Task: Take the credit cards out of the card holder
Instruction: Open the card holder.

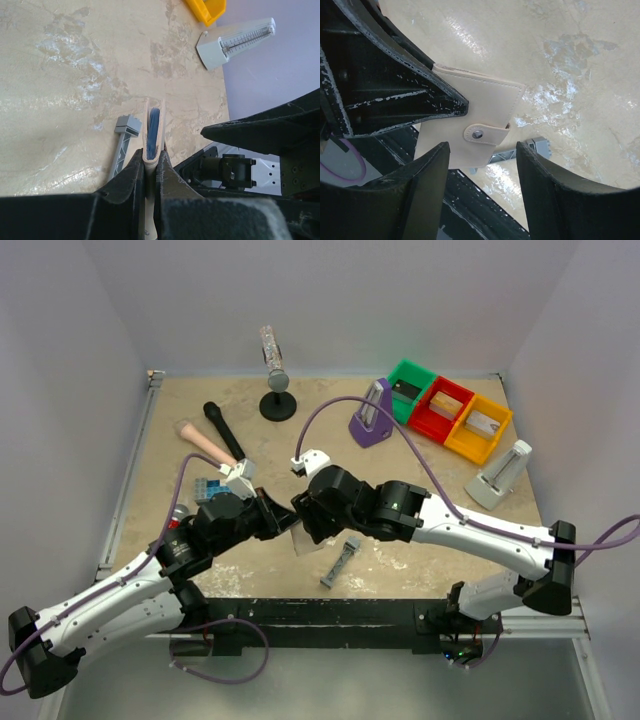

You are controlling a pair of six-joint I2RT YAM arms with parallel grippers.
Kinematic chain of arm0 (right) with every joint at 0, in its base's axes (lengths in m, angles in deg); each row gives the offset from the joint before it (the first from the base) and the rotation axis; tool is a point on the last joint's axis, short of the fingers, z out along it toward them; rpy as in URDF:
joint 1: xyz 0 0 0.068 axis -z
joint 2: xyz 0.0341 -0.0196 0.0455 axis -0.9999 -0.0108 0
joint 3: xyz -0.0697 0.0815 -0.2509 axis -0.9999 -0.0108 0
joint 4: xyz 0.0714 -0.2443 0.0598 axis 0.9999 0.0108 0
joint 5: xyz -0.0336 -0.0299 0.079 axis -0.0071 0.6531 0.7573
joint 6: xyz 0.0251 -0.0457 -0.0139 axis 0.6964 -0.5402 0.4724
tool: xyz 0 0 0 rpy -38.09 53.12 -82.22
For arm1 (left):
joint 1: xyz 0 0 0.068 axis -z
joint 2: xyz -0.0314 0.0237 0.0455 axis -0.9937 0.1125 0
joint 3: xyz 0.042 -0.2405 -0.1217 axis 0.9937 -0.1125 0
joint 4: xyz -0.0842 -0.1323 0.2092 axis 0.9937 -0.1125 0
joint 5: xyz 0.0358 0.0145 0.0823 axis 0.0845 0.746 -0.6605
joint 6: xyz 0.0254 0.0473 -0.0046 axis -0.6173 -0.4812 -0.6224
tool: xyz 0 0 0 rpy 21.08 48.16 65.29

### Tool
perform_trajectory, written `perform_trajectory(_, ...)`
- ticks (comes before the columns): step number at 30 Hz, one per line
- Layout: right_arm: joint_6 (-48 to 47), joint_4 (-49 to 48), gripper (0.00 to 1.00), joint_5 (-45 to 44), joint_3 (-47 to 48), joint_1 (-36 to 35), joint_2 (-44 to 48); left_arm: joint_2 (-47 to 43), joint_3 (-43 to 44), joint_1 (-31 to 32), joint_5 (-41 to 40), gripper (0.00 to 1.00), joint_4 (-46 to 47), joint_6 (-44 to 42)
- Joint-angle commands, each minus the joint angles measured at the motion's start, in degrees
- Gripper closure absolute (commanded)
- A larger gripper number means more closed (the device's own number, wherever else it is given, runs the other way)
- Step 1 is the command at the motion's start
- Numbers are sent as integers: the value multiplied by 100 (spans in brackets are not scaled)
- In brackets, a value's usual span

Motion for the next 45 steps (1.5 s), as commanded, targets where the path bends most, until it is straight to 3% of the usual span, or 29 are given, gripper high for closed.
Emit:
perform_trajectory(1,-29,125,41,13,288,-55,-170,-45,230,58,77,100,373,93)
perform_trajectory(14,24,362,48,-277,482,-55,-592,-238,195,120,156,100,487,154)
perform_trajectory(27,15,635,69,-585,605,-55,-838,-370,90,137,209,100,531,198)
perform_trajectory(41,50,732,100,-761,508,-46,-733,-502,-42,155,104,100,452,207)
perform_trajectory(45,59,679,100,-752,438,-46,-645,-546,-51,137,60,100,426,207)
